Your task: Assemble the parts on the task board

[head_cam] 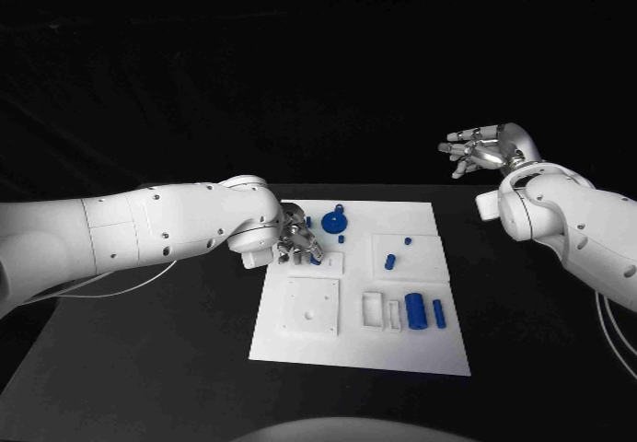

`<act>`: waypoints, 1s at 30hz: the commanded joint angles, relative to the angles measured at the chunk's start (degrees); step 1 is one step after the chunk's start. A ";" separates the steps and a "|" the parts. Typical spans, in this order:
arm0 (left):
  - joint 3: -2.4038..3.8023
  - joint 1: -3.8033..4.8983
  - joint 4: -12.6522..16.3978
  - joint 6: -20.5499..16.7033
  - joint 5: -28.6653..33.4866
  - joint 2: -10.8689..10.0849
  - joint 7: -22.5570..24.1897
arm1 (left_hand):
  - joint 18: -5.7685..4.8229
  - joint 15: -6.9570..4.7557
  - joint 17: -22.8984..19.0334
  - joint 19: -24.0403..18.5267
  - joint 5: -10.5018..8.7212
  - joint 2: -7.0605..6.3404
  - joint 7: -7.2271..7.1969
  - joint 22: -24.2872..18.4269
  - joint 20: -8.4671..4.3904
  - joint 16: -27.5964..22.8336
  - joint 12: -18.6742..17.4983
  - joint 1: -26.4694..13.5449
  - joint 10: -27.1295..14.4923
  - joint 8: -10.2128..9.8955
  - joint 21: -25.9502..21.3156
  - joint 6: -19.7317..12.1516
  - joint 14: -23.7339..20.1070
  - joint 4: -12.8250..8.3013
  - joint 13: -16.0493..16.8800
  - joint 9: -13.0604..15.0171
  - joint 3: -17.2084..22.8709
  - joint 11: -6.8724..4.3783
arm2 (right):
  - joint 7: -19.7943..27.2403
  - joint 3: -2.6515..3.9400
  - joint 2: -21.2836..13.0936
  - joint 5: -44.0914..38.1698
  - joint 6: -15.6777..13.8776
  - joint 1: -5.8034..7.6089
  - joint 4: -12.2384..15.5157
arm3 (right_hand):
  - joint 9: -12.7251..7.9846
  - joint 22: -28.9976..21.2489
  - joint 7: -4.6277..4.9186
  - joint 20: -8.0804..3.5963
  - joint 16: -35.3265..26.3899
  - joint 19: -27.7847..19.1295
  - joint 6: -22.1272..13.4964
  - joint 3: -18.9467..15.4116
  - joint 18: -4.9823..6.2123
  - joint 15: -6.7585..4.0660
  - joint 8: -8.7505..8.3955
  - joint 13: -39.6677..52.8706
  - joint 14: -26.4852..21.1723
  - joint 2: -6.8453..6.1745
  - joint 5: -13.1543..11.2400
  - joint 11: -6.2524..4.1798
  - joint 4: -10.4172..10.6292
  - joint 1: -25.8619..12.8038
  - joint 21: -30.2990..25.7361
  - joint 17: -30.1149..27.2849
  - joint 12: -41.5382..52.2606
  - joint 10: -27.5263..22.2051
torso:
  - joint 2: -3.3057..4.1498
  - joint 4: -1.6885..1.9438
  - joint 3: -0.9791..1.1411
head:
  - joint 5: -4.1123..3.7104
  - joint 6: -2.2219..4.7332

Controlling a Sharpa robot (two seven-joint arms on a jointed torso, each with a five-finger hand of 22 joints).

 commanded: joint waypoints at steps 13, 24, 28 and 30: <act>-0.01 -0.66 -0.26 1.34 -0.13 0.62 -0.62 | 0.56 -0.30 0.49 0.53 -0.64 0.71 -5.76 0.54 0.20 0.58 0.63 0.09 2.13 0.22 -0.76 8.76 -0.02 -4.44 0.03 0.33 4.06 -0.99 | -0.07 0.02 -0.13 -0.40 1.04 -0.10 0.04 | -0.06 -0.15 -0.12 0.14 -0.08 2.02 -0.44 -0.36 -0.64 0.16 -0.21 -0.03 -0.07 0.53 0.39 0.12 0.16 0.02 0.44 -0.06 -0.25 -0.26 | -0.01 0.00 0.03 | 0.01 -0.14; -0.01 -0.69 -0.32 1.73 -0.12 0.66 -0.48 | 0.60 -0.19 1.00 0.68 -0.75 0.96 -5.90 1.02 0.39 0.89 0.95 -0.19 2.16 0.23 -1.23 9.24 0.04 -4.27 0.08 0.64 4.03 -1.01 | -0.07 0.02 -0.16 -0.41 1.08 -0.22 0.03 | -0.06 -0.15 -0.12 0.14 -0.08 2.02 -0.44 -0.36 -0.64 0.16 -0.21 -0.03 -0.07 0.53 0.39 0.12 0.16 0.02 0.44 -0.06 -0.25 -0.26 | 0.03 -0.02 0.01 | 0.00 -0.10; -0.01 -0.69 -0.44 1.41 -0.14 0.75 -0.42 | 0.64 -0.16 1.05 0.72 -1.00 1.08 -5.91 1.16 0.47 0.93 1.03 -0.29 2.15 0.19 -1.34 9.28 0.03 -4.19 0.13 0.65 3.99 -1.01 | -0.06 0.02 -0.16 -0.41 1.08 -0.23 0.03 | -0.06 -0.15 -0.12 0.14 -0.08 2.02 -0.44 -0.36 -0.64 0.16 -0.21 -0.03 -0.07 0.53 0.39 0.12 0.16 0.02 0.44 -0.06 -0.25 -0.26 | 0.04 -0.01 0.03 | -0.05 -0.06; -0.01 -0.69 -0.53 1.26 -0.26 0.84 -0.40 | 0.67 -0.16 0.97 0.75 -1.16 1.16 -5.92 1.23 0.49 0.90 1.03 -0.29 2.15 0.19 -1.42 9.28 0.01 -4.15 0.14 0.65 3.98 -1.00 | -0.06 0.02 -0.16 -0.41 1.08 -0.24 0.04 | -0.06 -0.15 -0.12 0.14 -0.08 2.02 -0.44 -0.36 -0.64 0.16 -0.21 -0.03 -0.07 0.53 0.39 0.12 0.16 0.02 0.44 -0.06 -0.25 -0.26 | 0.02 -0.03 0.02 | -0.05 -0.08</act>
